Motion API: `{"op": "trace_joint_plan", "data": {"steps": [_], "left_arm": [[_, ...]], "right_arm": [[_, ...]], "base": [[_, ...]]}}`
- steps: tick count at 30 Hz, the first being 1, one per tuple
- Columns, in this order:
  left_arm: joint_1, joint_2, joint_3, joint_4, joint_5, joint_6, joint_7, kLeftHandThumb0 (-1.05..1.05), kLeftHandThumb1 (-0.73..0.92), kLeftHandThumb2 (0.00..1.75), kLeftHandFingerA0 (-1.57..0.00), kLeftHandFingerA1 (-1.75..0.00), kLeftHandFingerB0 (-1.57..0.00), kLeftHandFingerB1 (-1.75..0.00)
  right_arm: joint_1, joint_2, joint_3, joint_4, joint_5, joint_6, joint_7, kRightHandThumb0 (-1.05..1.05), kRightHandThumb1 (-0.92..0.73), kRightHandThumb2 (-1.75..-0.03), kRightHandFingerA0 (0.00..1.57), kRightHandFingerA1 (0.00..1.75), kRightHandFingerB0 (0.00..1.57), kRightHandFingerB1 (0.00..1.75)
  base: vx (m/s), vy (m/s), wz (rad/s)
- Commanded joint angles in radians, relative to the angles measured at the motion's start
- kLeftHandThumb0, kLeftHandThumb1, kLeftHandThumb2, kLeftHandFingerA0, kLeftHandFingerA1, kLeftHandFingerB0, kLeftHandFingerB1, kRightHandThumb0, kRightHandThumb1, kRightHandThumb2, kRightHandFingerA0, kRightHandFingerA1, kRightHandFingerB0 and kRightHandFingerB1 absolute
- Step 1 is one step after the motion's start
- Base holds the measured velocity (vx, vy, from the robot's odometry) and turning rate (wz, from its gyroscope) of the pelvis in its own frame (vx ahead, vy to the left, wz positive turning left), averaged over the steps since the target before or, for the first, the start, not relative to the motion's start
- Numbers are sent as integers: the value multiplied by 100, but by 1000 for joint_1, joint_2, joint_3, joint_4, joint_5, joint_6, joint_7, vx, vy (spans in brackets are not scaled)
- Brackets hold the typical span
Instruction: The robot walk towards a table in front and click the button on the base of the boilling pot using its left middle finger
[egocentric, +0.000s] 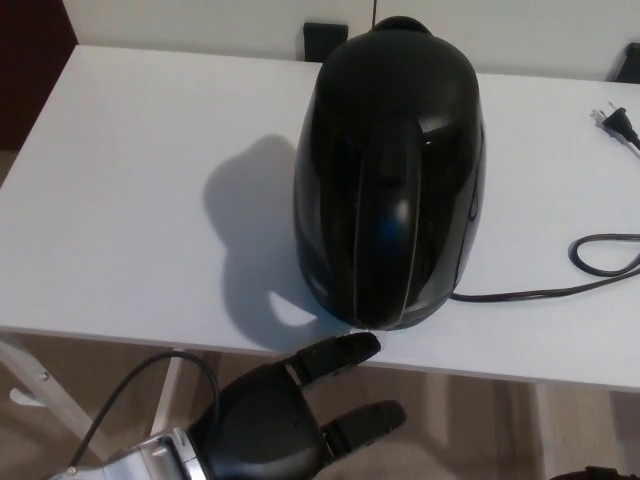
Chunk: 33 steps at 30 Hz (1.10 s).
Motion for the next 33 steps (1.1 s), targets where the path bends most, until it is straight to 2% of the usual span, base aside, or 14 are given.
{"op": "trace_joint_plan", "data": {"steps": [1,2,3,4,5,6,7,9,10,14,17,21,25,33], "left_arm": [[38,45,7,-60,10,19,2,-47,63,62,-14,-28,-7,-21],[71,59,11,-100,-3,2,42,-29,50,99,0,-47,0,-48],[96,70,12,-130,-5,-7,70,-44,59,61,-19,-29,-10,-24],[128,87,13,-176,-2,-11,78,-30,52,101,0,-48,0,-48],[150,96,16,-211,-5,-11,60,-30,52,101,0,-48,0,-48],[162,105,17,-228,-4,-20,81,-46,62,61,-18,-29,-10,-25],[193,125,20,-265,-5,-29,92,-30,52,101,0,-48,0,-49],[276,173,30,-343,-12,-43,112,-31,50,100,0,-47,0,-49],[293,178,27,-328,-14,-54,156,-47,60,60,-22,-30,-10,-23],[370,207,23,-222,-50,-82,220,-43,61,60,-28,-31,-12,-27],[398,178,55,-5,-244,-118,143,-43,69,62,-29,-31,-12,-26],[342,93,143,338,-410,-128,120,-53,52,75,-26,-41,-10,-36],[243,-42,308,738,-598,-131,84,-48,58,59,-42,-34,-19,-29],[145,-123,629,1025,-827,-21,-62,-56,44,72,-33,-45,-18,-39]], "right_arm": [[-9,-13,-7,-2,17,9,11,-38,-65,-58,53,44,48,40],[-10,-12,-9,1,19,10,10,-37,-64,-58,55,45,49,40],[-10,-14,-6,3,14,5,8,-39,-65,-58,54,45,49,40],[-11,-19,0,6,6,-4,7,-44,-64,-58,52,44,48,40],[-10,-23,2,7,5,-7,8,-44,-64,-58,52,44,48,40],[-12,-24,0,14,8,-13,16,-48,-63,-58,52,45,47,40],[-11,-24,-2,16,12,-15,24,-43,-64,-58,51,44,46,40],[-9,-22,-8,17,22,-14,37,-42,-64,-58,52,45,46,40],[-10,-23,-8,21,22,-17,37,-43,-64,-58,53,45,46,40],[4,-16,-4,20,15,-3,23,-39,-63,-58,58,47,48,40],[9,-9,-2,29,11,9,9,-36,-63,-58,58,45,48,40],[-1,-4,-1,42,7,22,0,-34,-64,-59,54,45,47,40],[-8,1,-10,47,15,22,-4,-34,-64,-59,54,45,47,40],[-33,1,-25,55,25,15,-10,-34,-64,-58,56,46,46,40]], "base": [[0,0,0],[0,0,0],[0,0,0],[0,0,0],[0,0,0],[0,0,0],[0,0,0],[0,0,0],[0,0,0],[0,0,0],[0,0,0],[0,0,0],[0,0,0],[0,0,0]]}}
